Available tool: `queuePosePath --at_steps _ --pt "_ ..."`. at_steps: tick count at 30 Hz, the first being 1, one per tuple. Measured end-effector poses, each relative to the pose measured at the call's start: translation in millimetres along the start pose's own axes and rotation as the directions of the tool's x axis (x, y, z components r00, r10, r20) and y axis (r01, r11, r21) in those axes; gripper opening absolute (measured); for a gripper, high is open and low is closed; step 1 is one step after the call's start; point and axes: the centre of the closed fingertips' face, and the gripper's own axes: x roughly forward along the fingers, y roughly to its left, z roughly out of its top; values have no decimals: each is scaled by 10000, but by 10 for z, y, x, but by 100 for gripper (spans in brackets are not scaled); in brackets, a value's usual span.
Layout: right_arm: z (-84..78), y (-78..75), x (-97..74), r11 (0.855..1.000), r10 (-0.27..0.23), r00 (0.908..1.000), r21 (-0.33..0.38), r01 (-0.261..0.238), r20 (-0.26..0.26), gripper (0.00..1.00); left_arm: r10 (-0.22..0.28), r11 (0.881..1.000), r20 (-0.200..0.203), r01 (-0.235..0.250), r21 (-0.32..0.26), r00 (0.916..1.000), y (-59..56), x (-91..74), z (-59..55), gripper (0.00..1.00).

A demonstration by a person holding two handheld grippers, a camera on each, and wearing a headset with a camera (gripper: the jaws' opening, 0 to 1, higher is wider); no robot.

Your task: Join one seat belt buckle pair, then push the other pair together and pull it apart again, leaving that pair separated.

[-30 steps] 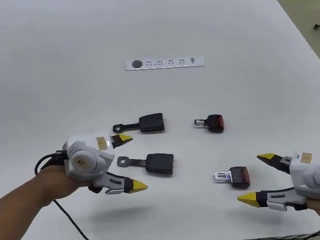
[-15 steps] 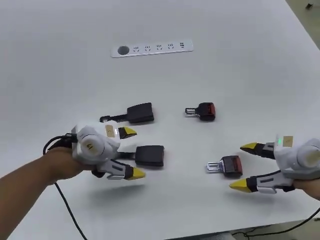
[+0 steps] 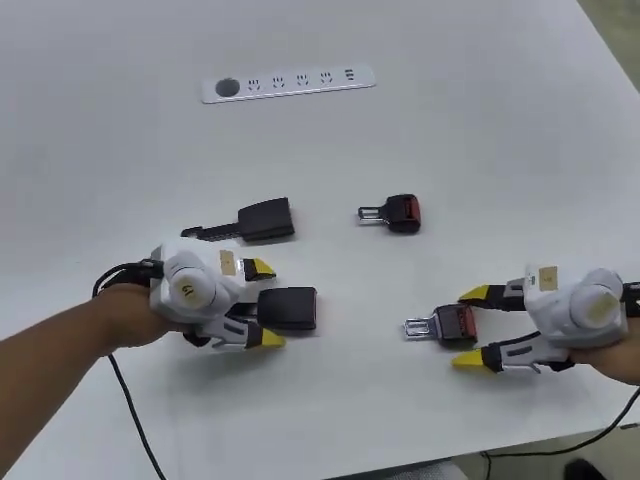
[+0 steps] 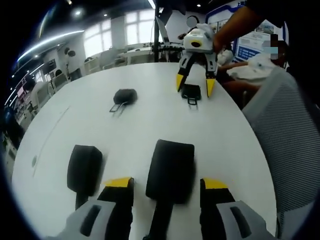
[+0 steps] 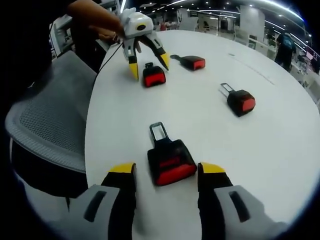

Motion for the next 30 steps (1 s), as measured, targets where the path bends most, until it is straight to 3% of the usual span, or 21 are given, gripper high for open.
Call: queuePosePath --at_steps 5,9,15,30 --pt "0 -53 -9 9998 -202 9998 -82 202 16 38 -117 9999 120 118 -66 9999 -7 60 -3 50" --pt "-8 -49 9 9998 -145 9999 -140 145 -12 37 -125 9998 223 129 -172 9997 -28 31 43 36" --pt "48 -87 81 9995 -292 9995 90 291 88 36 -54 9999 337 59 -152 9994 -51 5 74 35" --pt "292 -218 345 9996 -260 9996 126 259 94 36 -111 9998 64 112 -176 9999 2 2 74 34"
